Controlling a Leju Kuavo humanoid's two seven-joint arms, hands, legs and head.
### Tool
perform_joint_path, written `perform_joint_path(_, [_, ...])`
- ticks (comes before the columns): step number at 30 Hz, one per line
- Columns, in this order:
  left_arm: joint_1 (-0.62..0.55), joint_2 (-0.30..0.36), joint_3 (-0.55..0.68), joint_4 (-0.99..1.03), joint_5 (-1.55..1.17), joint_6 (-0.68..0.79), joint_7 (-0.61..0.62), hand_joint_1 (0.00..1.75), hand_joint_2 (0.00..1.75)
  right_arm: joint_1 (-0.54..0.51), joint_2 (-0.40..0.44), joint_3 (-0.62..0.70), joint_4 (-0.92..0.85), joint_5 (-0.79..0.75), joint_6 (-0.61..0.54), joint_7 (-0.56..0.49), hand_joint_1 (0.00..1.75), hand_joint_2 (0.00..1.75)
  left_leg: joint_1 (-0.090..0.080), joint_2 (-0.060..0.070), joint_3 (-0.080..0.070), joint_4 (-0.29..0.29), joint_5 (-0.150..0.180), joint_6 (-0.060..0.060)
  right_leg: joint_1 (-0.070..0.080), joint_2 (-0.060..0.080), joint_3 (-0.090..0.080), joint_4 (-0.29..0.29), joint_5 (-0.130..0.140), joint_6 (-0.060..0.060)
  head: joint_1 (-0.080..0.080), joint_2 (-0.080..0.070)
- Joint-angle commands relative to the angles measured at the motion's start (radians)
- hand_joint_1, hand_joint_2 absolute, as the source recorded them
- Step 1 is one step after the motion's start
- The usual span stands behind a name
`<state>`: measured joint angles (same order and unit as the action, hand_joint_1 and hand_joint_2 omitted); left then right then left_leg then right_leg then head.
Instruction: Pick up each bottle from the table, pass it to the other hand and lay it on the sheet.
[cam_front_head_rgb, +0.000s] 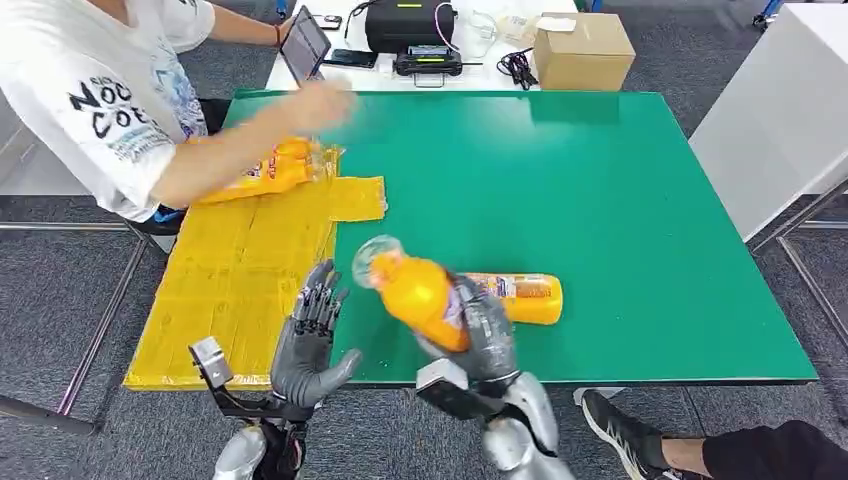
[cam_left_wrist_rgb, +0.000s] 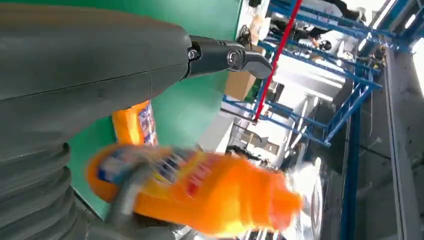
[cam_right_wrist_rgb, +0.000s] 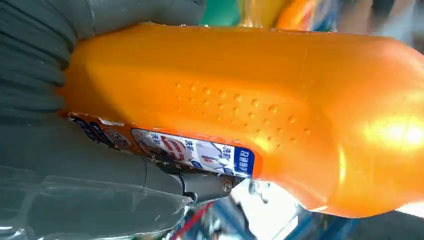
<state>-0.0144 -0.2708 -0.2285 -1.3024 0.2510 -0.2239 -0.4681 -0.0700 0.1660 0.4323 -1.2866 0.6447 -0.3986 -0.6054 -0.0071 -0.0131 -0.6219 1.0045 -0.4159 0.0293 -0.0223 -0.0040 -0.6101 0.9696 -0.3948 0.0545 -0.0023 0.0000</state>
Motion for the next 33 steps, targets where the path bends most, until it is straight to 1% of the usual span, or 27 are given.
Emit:
perform_joint_path(1, [-0.037, 0.035, -0.043, 0.054, -0.013, -0.012, 0.005, 0.0, 1.75, -0.083, 0.043, 0.118, 0.219, -0.024, 0.042, 0.013, 1.75, 1.75, 0.001, 0.002, 0.004, -0.001, -0.001, -0.001, 0.001, 0.002, 0.003, -0.002, 0.0, -0.002, 0.0, 0.0])
perform_joint_path(2, [-0.037, 0.035, -0.043, 0.054, -0.013, -0.012, 0.005, 0.0, 1.75, -0.083, 0.043, 0.118, 0.219, -0.024, 0.042, 0.013, 1.75, 1.75, 0.002, 0.004, 0.007, -0.001, -0.003, -0.002, 0.002, 0.003, 0.007, -0.002, -0.001, -0.003, 0.0, 0.0])
perform_joint_path(3, [-0.038, 0.035, -0.044, 0.055, -0.015, -0.013, 0.006, 0.0, 1.75, -0.084, 0.047, 0.122, 0.225, -0.02, 0.039, 0.013, 1.75, 1.75, 0.001, 0.002, 0.005, -0.001, -0.002, -0.002, 0.001, 0.002, 0.005, -0.002, -0.001, -0.002, 0.0, 0.0])
perform_joint_path(4, [-0.038, 0.034, -0.043, 0.058, -0.016, -0.011, 0.006, 0.0, 1.75, -0.089, 0.051, 0.129, 0.23, -0.021, 0.044, 0.013, 1.75, 1.75, 0.002, 0.003, 0.009, 0.0, -0.004, -0.003, 0.002, 0.002, 0.009, -0.002, -0.002, -0.003, 0.0, 0.0])
perform_joint_path(5, [-0.041, 0.034, -0.044, 0.065, -0.019, -0.011, 0.008, 0.0, 1.75, -0.094, 0.053, 0.14, 0.233, -0.017, 0.046, 0.012, 1.75, 1.75, 0.001, 0.002, 0.006, -0.001, -0.002, -0.002, 0.002, 0.002, 0.006, -0.002, -0.001, -0.002, 0.0, 0.0])
perform_joint_path(7, [-0.049, 0.034, -0.041, 0.083, -0.027, -0.003, 0.011, 0.0, 1.75, -0.102, 0.058, 0.154, 0.239, -0.002, 0.044, 0.023, 1.75, 1.75, 0.001, 0.002, 0.006, 0.0, -0.002, -0.002, 0.001, 0.002, 0.005, -0.001, -0.001, -0.002, 0.0, 0.0])
perform_joint_path(8, [-0.049, 0.034, -0.041, 0.083, -0.027, -0.003, 0.011, 0.0, 1.75, -0.102, 0.058, 0.154, 0.239, -0.002, 0.044, 0.023, 1.75, 1.75, 0.002, 0.003, 0.008, -0.001, -0.003, -0.002, 0.002, 0.003, 0.007, -0.001, -0.002, -0.003, 0.0, 0.0])
perform_joint_path(9, [-0.054, 0.034, -0.042, 0.091, -0.032, -0.002, 0.009, 0.0, 1.75, -0.108, 0.061, 0.16, 0.245, -0.002, 0.048, 0.026, 1.75, 1.75, 0.001, 0.003, 0.006, -0.001, -0.002, -0.002, 0.001, 0.002, 0.006, -0.001, -0.001, -0.003, 0.0, 0.0])
perform_joint_path(10, [-0.056, 0.034, -0.042, 0.095, -0.034, -0.002, 0.008, 0.0, 1.75, -0.11, 0.061, 0.163, 0.248, -0.002, 0.051, 0.027, 1.75, 1.75, 0.002, 0.003, 0.009, 0.0, -0.004, -0.003, 0.002, 0.002, 0.009, -0.001, -0.002, -0.004, 0.0, 0.0])
perform_joint_path(11, [-0.056, 0.034, -0.042, 0.095, -0.034, -0.002, 0.008, 0.0, 1.75, -0.11, 0.061, 0.163, 0.248, -0.002, 0.051, 0.027, 1.75, 1.75, 0.001, 0.002, 0.005, -0.001, -0.002, -0.002, 0.001, 0.001, 0.005, -0.001, -0.001, -0.002, 0.0, 0.0])
perform_joint_path(12, [-0.056, 0.034, -0.042, 0.095, -0.034, -0.002, 0.008, 0.0, 1.75, -0.11, 0.061, 0.163, 0.248, -0.002, 0.051, 0.027, 1.75, 1.75, 0.002, 0.003, 0.008, -0.001, -0.003, -0.003, 0.002, 0.002, 0.007, -0.001, -0.002, -0.003, 0.0, 0.0])
perform_joint_path(13, [-0.056, 0.034, -0.042, 0.095, -0.034, -0.002, 0.008, 0.0, 1.75, -0.11, 0.061, 0.163, 0.248, -0.002, 0.051, 0.027, 1.75, 1.75, 0.001, 0.002, 0.005, -0.001, -0.002, -0.002, 0.001, 0.001, 0.005, -0.001, -0.001, -0.003, 0.0, 0.0])
perform_joint_path(14, [-0.056, 0.034, -0.042, 0.095, -0.034, -0.002, 0.008, 0.0, 1.75, -0.11, 0.061, 0.163, 0.248, -0.002, 0.051, 0.027, 1.75, 1.75, 0.002, 0.003, 0.008, 0.0, -0.003, -0.003, 0.002, 0.002, 0.008, -0.001, -0.002, -0.003, 0.0, 0.0])
perform_joint_path(16, [-0.056, 0.034, -0.042, 0.095, -0.034, -0.002, 0.008, 0.0, 1.75, -0.11, 0.061, 0.163, 0.248, -0.002, 0.051, 0.027, 1.75, 1.75, 0.0, 0.001, 0.004, -0.001, -0.001, -0.001, 0.001, 0.001, 0.004, -0.001, -0.001, -0.002, 0.0, 0.0])
perform_joint_path(17, [-0.056, 0.034, -0.042, 0.095, -0.034, -0.002, 0.008, 0.0, 1.75, -0.11, 0.061, 0.163, 0.248, -0.002, 0.051, 0.027, 1.75, 1.75, 0.002, 0.002, 0.007, 0.0, -0.003, -0.002, 0.002, 0.002, 0.007, -0.001, -0.002, -0.003, 0.0, 0.0])
perform_joint_path(18, [-0.056, 0.034, -0.042, 0.095, -0.034, -0.002, 0.008, 0.0, 1.75, -0.11, 0.061, 0.163, 0.248, -0.002, 0.051, 0.027, 1.75, 1.75, 0.0, 0.001, 0.004, -0.001, -0.001, -0.001, 0.001, 0.001, 0.004, -0.001, -0.001, -0.002, 0.0, 0.0])
perform_joint_path(19, [-0.056, 0.034, -0.042, 0.095, -0.034, -0.002, 0.008, 0.0, 1.75, -0.11, 0.061, 0.163, 0.248, -0.002, 0.051, 0.027, 1.75, 1.75, 0.001, 0.002, 0.007, 0.0, -0.003, -0.002, 0.001, 0.001, 0.006, -0.001, -0.002, -0.003, 0.0, 0.0])
perform_joint_path(20, [-0.056, 0.034, -0.042, 0.095, -0.034, -0.002, 0.008, 0.0, 1.75, -0.11, 0.061, 0.163, 0.248, -0.002, 0.051, 0.027, 1.75, 1.75, 0.001, 0.002, 0.005, -0.001, -0.002, -0.002, 0.001, 0.001, 0.005, -0.001, -0.001, -0.002, 0.0, 0.0])
perform_joint_path(21, [-0.056, 0.034, -0.042, 0.095, -0.034, -0.002, 0.008, 0.0, 1.75, -0.11, 0.061, 0.163, 0.248, -0.002, 0.051, 0.027, 1.75, 1.75, 0.002, 0.003, 0.007, 0.0, -0.003, -0.002, 0.002, 0.002, 0.007, -0.001, -0.002, -0.003, 0.0, 0.0])
perform_joint_path(22, [-0.057, 0.032, -0.037, 0.105, -0.035, 0.0, 0.009, 0.0, 1.75, -0.116, 0.061, 0.166, 0.257, -0.004, 0.053, 0.034, 1.75, 1.75, 0.0, 0.001, 0.004, -0.001, -0.001, -0.001, 0.001, 0.001, 0.004, -0.001, -0.001, -0.002, 0.0, 0.0])
perform_joint_path(24, [-0.059, 0.031, -0.037, 0.119, -0.042, -0.01, 0.013, 0.0, 1.75, -0.123, 0.064, 0.173, 0.265, -0.009, 0.052, 0.037, 1.75, 1.75, 0.002, 0.003, 0.008, 0.0, -0.003, -0.003, 0.002, 0.002, 0.008, -0.001, -0.002, -0.003, 0.0, 0.0])
perform_joint_path(27, [-0.061, 0.031, -0.034, 0.133, -0.043, -0.019, 0.018, 0.0, 1.75, -0.129, 0.067, 0.183, 0.269, -0.011, 0.049, 0.039, 1.75, 1.75, 0.001, 0.002, 0.006, -0.001, -0.002, -0.002, 0.001, 0.002, 0.005, -0.001, -0.001, -0.002, 0.0, 0.0])
perform_joint_path(28, [-0.072, 0.032, -0.031, 0.154, -0.055, -0.007, 0.019, 0.0, 1.75, -0.135, 0.068, 0.2, 0.275, 0.003, 0.05, 0.043, 1.75, 1.75, 0.002, 0.003, 0.007, 0.0, -0.003, -0.002, 0.002, 0.002, 0.007, -0.001, -0.002, -0.003, 0.0, 0.0])
perform_joint_path(29, [-0.079, 0.032, -0.027, 0.166, -0.072, 0.01, 0.015, 0.0, 1.75, -0.137, 0.069, 0.209, 0.279, 0.003, 0.056, 0.047, 1.75, 1.75, 0.001, 0.002, 0.005, -0.001, -0.002, -0.002, 0.001, 0.001, 0.004, -0.001, -0.001, -0.002, 0.0, 0.0])
perform_joint_path(30, [-0.085, 0.032, -0.021, 0.179, -0.069, 0.005, 0.015, 0.0, 1.75, -0.141, 0.068, 0.221, 0.287, 0.015, 0.051, 0.052, 1.75, 1.75, 0.001, 0.002, 0.006, -0.001, -0.002, -0.002, 0.001, 0.002, 0.006, -0.001, -0.002, -0.003, 0.0, 0.0])
perform_joint_path(31, [-0.091, 0.033, -0.019, 0.187, -0.071, 0.003, 0.012, 0.0, 1.75, -0.143, 0.07, 0.227, 0.294, 0.015, 0.054, 0.055, 1.75, 1.75, 0.0, 0.001, 0.004, -0.001, -0.001, -0.001, 0.001, 0.001, 0.004, -0.001, -0.001, -0.002, 0.0, 0.0])
perform_joint_path(33, [-0.096, 0.031, -0.007, 0.197, -0.078, 0.001, 0.002, 0.0, 1.75, -0.147, 0.069, 0.241, 0.316, 0.014, 0.063, 0.063, 1.75, 1.75, 0.002, 0.003, 0.009, 0.0, -0.003, -0.003, 0.002, 0.002, 0.008, -0.001, -0.002, -0.004, 0.0, 0.0])
